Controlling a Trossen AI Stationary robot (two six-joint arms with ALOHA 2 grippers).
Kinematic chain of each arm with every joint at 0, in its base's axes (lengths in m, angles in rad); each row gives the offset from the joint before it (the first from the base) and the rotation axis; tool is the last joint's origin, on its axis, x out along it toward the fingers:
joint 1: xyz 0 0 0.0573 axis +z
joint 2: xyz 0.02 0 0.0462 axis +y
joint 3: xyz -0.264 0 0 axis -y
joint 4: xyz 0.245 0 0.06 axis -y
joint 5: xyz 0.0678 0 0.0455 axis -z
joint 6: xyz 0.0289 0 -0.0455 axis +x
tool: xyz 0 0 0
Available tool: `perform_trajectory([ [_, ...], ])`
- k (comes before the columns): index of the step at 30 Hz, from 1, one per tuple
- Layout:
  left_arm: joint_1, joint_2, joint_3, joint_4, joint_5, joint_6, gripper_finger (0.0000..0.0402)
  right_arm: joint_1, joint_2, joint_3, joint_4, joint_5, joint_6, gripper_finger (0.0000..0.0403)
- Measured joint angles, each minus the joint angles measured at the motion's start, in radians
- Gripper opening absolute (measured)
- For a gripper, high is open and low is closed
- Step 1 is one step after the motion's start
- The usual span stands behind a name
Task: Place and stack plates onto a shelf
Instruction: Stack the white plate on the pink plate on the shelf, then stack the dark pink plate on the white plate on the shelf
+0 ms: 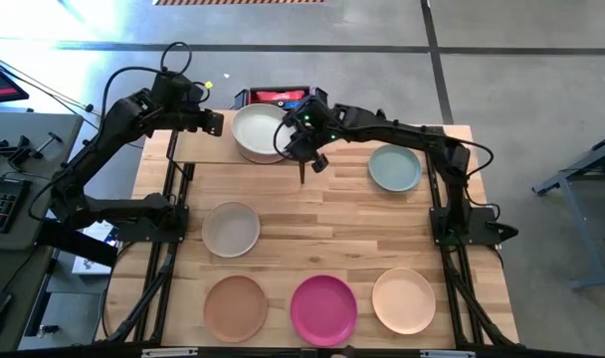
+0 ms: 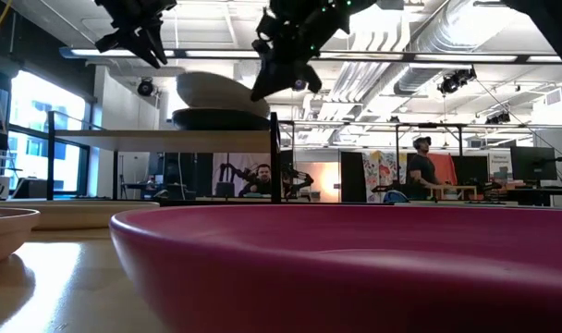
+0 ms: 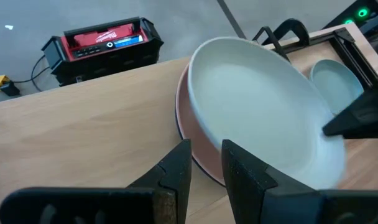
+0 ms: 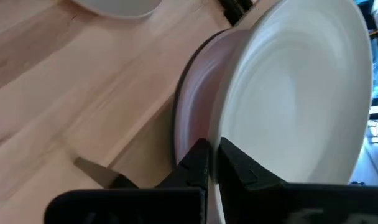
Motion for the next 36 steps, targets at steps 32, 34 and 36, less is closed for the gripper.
perform_trajectory([
  [32,0.001,0.000,0.000,0.000,0.001,-0.003,0.0078,0.033,0.035,0.000,0.058,0.226,-0.105,0.0071],
  [34,0.001,0.000,0.000,-0.001,0.001,0.002,0.0078,0.034,0.035,0.003,0.049,0.245,-0.108,0.0071],
  [36,0.001,0.000,0.000,-0.001,0.001,0.002,0.0078,0.034,0.034,0.004,0.038,0.247,-0.106,0.0071],
])
